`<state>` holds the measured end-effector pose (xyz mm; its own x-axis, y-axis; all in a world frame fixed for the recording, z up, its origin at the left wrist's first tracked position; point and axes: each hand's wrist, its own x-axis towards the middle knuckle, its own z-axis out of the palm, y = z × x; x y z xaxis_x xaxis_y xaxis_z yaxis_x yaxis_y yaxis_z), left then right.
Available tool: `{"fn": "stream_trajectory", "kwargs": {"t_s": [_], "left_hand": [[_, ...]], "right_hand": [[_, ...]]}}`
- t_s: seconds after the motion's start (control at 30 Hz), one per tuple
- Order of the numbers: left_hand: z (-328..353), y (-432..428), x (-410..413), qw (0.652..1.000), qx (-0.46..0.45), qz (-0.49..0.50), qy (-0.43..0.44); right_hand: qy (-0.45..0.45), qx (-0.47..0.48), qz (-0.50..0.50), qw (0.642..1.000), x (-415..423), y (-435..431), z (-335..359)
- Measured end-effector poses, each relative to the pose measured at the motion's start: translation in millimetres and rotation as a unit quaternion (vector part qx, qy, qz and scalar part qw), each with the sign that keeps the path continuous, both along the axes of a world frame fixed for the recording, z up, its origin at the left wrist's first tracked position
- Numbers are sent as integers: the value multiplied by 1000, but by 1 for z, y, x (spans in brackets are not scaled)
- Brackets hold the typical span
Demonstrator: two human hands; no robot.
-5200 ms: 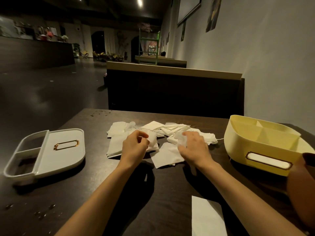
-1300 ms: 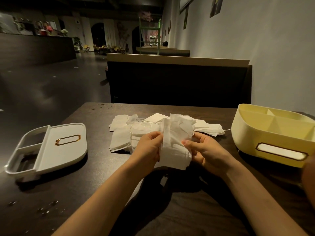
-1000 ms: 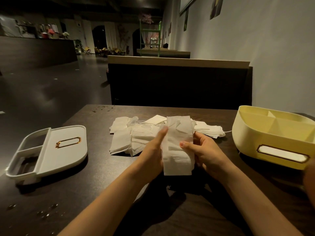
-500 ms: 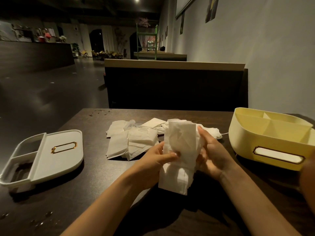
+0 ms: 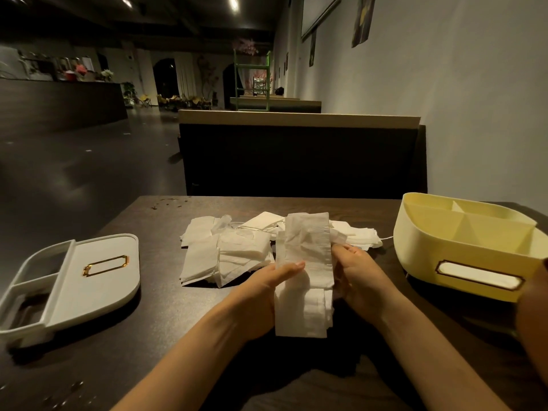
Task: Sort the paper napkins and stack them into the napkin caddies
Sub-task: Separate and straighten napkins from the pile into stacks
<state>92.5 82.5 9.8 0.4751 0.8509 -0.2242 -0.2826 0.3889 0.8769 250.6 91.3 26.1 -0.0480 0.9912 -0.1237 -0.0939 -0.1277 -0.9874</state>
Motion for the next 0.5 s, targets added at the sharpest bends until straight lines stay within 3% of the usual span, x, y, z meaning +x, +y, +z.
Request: {"fn": "stream_trajectory", "kwargs": {"t_s": [0.27,0.5], "left_hand": [[-5,2,3,1000,-22,-5,-5],[-3,3,4,999,-29,-15,-14]], "right_hand": [[-29,31,23,999,-1,0,-3],[-42,49,-28,998,-3,-1,-2]]}}
